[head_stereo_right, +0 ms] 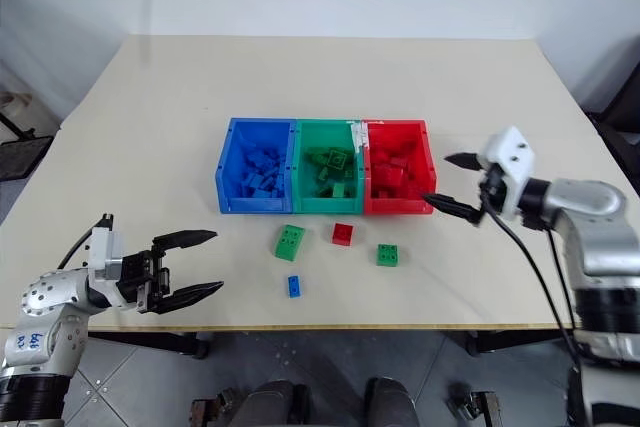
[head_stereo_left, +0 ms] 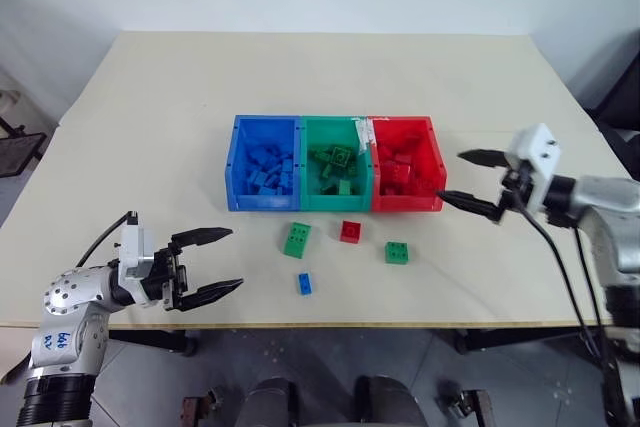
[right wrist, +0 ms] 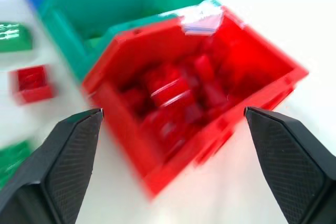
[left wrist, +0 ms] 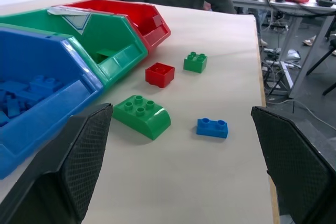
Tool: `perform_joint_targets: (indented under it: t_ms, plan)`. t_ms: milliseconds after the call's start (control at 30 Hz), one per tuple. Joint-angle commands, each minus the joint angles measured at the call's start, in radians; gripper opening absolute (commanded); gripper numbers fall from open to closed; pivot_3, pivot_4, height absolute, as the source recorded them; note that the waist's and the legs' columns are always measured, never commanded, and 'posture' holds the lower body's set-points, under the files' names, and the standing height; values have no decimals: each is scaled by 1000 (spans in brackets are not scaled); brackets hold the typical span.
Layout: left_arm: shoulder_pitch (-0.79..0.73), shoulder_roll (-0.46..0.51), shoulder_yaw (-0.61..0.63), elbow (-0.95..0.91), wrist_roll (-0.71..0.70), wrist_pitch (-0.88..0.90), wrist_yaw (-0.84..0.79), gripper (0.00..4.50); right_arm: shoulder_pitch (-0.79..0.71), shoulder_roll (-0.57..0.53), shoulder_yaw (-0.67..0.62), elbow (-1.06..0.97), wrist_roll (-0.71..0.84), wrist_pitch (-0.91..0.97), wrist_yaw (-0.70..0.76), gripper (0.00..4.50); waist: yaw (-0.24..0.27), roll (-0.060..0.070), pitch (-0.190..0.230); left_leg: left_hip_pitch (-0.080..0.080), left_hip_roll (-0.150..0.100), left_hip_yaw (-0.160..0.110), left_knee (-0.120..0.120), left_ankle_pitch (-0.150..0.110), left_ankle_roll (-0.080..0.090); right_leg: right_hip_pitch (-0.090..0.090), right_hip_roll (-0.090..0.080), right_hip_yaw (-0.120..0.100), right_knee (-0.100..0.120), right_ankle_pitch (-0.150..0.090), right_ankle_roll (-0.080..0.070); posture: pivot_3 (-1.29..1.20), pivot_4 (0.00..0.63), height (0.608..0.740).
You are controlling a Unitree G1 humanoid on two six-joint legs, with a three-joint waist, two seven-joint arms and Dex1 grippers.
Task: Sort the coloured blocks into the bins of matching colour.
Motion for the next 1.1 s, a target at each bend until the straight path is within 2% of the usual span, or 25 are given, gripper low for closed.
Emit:
perform_joint_targets:
  t_ms: [33, 100, 267, 433, 567, 733, 1000, 1100]
  plan:
    - [2, 11, 29, 9, -5, -23, -8, 4500, 152, -73, -139, -27, 77, -45, 135, 4487, 11, 0, 0, 0, 0, 0, 0, 0, 0, 1, 0, 0, 0, 0, 0, 0, 150, 740]
    - [7, 21, 38, 33, 6, -43, -21, 4500, 230, -105, -193, 25, 90, -80, 204, 4487, 11, 0, 0, 0, 0, 1, 0, 0, 1, 1, 0, 0, -1, 0, 1, 0, 150, 740]
    - [18, 43, 59, 70, 12, -61, -35, 4500, 321, -150, -262, 107, 92, -141, 286, 4487, 6, 0, 0, 2, 0, 2, 0, 0, 1, 2, 0, 1, -2, 0, 1, 0, 150, 740]
    - [7, 58, 69, 109, 20, -87, -40, 4500, 342, -150, -261, 87, 91, -142, 274, 4487, 7, 0, 0, 2, 1, 3, 0, 0, 0, 1, 0, 1, -2, 0, 1, 0, 150, 740]
    - [0, 63, 71, 121, 17, -95, -45, 4500, 348, -130, -199, -7, 76, -136, 251, 4487, 8, 0, 0, 2, 1, 2, 0, 0, 0, 1, -1, 1, -2, 0, 1, 0, 150, 740]
    - [13, 57, 69, 79, 13, -86, -30, 4500, 266, -36, 10, -125, -38, -114, 107, 4487, 6, -1, 0, 1, 1, 1, 1, -1, 0, 1, -1, 1, -2, 0, 1, 0, 150, 740]
    - [88, 48, 93, -17, -6, -68, 13, 4500, 127, 83, 207, -84, -126, -114, 51, 4487, 8, 1, 1, 1, 1, 0, 1, -1, -1, 0, -1, 0, -1, 0, 1, 0, 150, 740]
    - [118, 48, 104, -43, -8, -67, 28, 4500, 99, 90, 281, -36, -194, -146, 60, 4487, 9, 1, 1, 1, 0, 0, 1, -1, -1, 1, -1, 0, -1, 0, 1, 0, 150, 740]
